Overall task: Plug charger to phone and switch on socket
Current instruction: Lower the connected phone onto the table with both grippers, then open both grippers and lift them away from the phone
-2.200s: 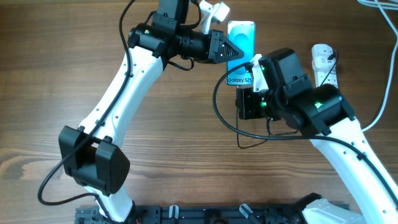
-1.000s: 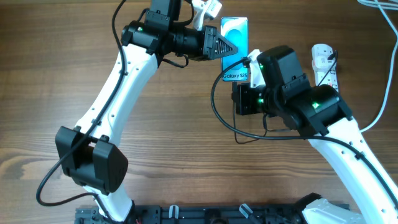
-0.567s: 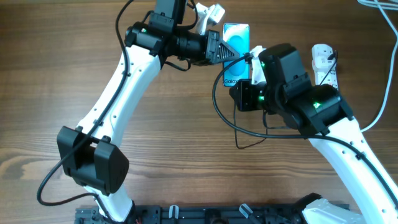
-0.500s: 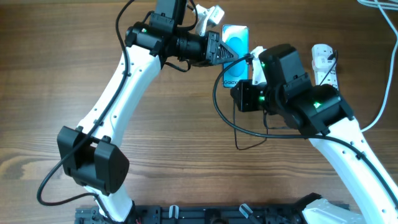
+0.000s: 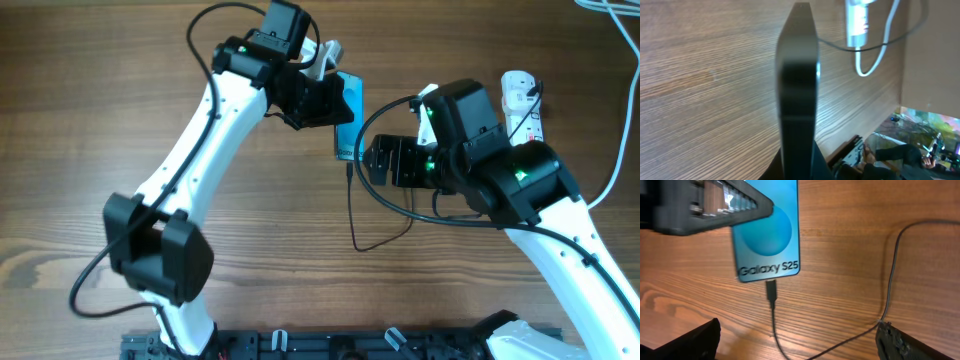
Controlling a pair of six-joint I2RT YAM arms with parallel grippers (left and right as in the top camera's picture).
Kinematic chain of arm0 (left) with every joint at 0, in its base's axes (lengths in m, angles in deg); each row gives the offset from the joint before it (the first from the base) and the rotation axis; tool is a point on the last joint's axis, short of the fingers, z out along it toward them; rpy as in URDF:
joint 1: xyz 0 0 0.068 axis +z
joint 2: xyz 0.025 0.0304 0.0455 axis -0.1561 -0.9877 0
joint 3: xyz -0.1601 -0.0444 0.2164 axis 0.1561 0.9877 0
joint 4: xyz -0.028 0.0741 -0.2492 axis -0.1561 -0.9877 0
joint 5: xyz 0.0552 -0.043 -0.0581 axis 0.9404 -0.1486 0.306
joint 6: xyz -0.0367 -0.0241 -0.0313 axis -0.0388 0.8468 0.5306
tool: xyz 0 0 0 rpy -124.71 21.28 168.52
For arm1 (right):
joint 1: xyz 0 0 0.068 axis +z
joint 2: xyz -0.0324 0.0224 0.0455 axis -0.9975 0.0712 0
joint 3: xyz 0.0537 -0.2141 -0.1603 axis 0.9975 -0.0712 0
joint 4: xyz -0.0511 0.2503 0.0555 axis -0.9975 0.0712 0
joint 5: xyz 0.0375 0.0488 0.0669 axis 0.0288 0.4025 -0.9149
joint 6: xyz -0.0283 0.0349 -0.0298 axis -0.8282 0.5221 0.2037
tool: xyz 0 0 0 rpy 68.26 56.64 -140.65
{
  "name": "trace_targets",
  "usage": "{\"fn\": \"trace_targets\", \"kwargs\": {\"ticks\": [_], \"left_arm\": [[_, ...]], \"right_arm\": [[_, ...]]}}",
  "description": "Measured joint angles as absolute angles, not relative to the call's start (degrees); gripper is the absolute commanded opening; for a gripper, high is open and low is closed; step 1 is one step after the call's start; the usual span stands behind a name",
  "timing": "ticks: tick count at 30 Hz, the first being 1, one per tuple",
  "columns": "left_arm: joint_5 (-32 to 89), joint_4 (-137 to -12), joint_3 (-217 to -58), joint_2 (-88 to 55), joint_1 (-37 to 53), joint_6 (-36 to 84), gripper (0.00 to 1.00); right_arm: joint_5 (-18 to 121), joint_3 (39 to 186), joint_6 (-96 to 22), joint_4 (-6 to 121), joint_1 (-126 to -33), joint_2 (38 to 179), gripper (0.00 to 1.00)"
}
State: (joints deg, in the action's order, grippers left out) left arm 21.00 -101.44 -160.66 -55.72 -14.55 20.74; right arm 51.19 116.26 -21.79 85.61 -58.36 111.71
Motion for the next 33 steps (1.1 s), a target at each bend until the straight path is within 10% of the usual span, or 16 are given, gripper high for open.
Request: {"fn": "trace_targets", "kwargs": {"ticks": [33], "left_arm": [[29.89, -95.17, -160.55, -75.11, -13.39, 20.57, 0.06]], "right_arm": [[49.62, 115.8, -19.27, 88.82, -58.36, 117.87, 1.0]]}}
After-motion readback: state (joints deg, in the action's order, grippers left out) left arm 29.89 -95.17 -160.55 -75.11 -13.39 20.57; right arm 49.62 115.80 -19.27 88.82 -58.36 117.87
